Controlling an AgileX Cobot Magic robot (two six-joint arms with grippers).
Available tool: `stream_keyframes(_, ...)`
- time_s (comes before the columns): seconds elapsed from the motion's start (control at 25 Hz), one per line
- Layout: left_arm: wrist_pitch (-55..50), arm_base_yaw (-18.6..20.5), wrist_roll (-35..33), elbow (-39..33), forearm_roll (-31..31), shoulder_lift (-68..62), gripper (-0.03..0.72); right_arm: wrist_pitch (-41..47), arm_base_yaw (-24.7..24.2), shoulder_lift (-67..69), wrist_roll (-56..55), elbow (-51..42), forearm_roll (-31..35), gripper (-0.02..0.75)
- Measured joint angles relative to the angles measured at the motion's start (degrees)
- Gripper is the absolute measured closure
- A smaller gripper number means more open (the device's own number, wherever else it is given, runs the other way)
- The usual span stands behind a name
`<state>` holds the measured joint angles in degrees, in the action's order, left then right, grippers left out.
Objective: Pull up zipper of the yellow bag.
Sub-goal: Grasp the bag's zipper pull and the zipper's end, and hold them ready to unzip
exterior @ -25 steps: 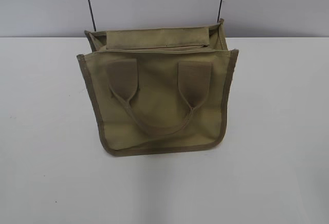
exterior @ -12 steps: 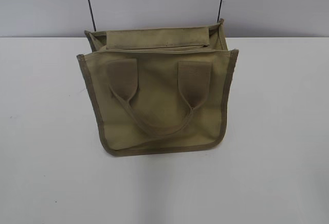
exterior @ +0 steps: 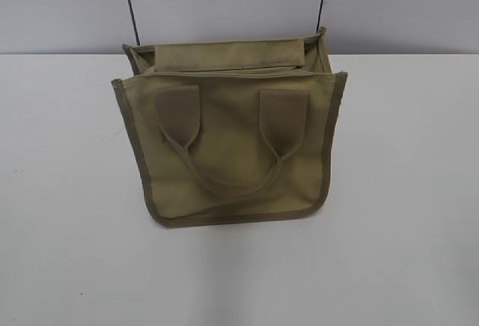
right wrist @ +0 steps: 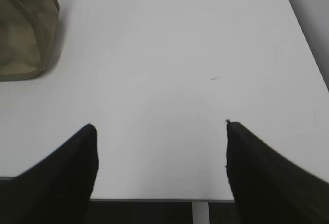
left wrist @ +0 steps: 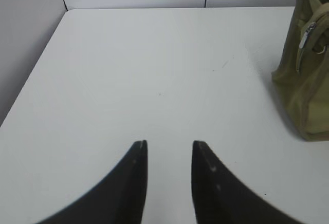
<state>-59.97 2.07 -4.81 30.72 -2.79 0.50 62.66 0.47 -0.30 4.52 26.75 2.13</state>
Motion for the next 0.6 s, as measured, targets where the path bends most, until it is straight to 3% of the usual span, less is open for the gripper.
stream_keyframes(0.12,3.90,0.00,0.00,0.94,-0.17,-1.52,0.462,0.00,0.00,0.00,0.00,0.00,0.00,0.169)
stream_keyframes(0.32,27.79,0.00,0.00,-0.02,-0.54,-5.76,0.457,0.00,0.00,0.00,0.00,0.00,0.00,0.169)
stream_keyframes(0.6,61.00,0.00,0.00,-11.91,-1.87,-22.10,0.437,0.00,0.00,0.00,0.00,0.00,0.00,0.169)
